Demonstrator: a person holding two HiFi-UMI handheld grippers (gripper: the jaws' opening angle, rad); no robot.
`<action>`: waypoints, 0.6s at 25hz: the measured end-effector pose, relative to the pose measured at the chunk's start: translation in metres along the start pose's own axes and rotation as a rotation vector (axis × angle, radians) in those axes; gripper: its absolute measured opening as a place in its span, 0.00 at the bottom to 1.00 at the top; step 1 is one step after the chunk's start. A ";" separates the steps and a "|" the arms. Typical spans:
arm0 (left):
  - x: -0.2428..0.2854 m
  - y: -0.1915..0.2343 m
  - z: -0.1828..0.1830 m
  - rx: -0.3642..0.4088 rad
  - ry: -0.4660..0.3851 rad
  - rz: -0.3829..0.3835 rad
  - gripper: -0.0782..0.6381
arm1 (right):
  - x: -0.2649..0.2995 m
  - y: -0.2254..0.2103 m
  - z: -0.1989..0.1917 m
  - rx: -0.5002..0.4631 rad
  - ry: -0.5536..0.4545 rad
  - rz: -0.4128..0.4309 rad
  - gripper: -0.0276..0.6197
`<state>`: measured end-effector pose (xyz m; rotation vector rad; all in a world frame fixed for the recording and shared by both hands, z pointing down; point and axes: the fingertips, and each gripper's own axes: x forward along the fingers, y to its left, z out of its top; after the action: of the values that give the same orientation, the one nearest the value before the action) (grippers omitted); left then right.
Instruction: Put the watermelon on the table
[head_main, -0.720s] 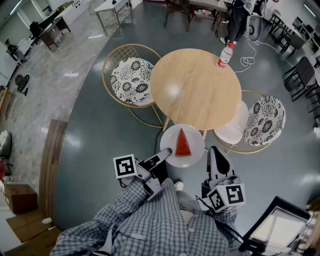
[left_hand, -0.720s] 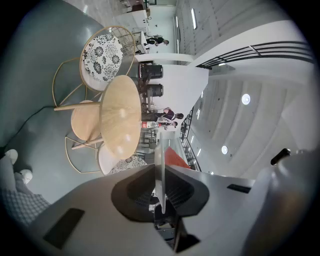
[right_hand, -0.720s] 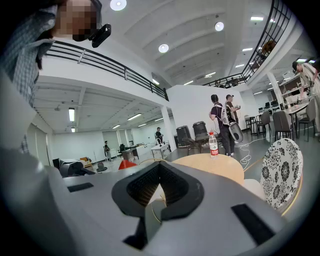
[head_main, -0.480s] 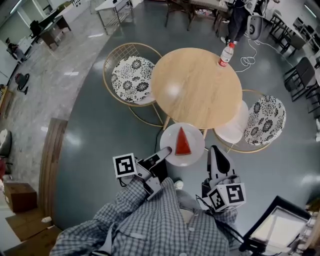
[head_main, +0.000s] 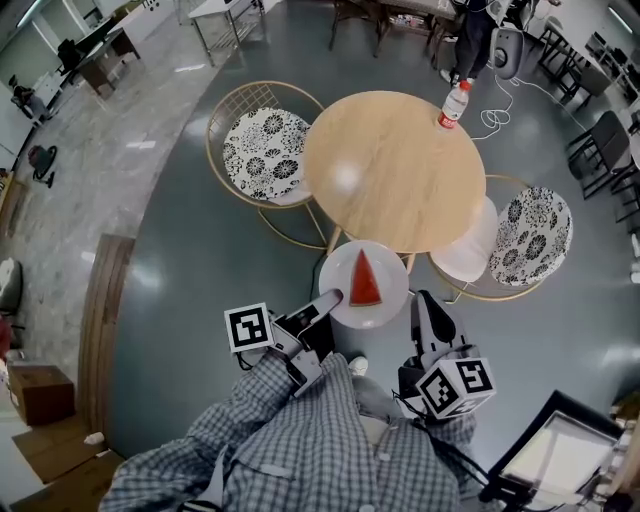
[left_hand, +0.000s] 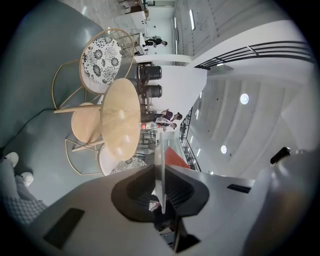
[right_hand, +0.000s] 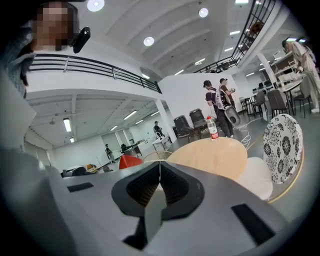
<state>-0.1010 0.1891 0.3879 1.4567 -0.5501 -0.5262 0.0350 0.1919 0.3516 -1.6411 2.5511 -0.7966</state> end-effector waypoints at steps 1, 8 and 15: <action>-0.001 -0.001 0.000 0.003 0.002 0.000 0.16 | 0.000 0.001 -0.003 0.012 0.016 -0.005 0.05; -0.006 -0.004 0.004 0.010 0.019 -0.003 0.16 | 0.002 0.003 -0.016 0.223 0.033 -0.031 0.06; -0.014 0.000 0.011 0.005 0.040 -0.008 0.16 | 0.008 0.013 -0.029 0.403 0.039 -0.018 0.18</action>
<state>-0.1189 0.1898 0.3879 1.4717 -0.5143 -0.5008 0.0127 0.2016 0.3739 -1.5301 2.2053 -1.2545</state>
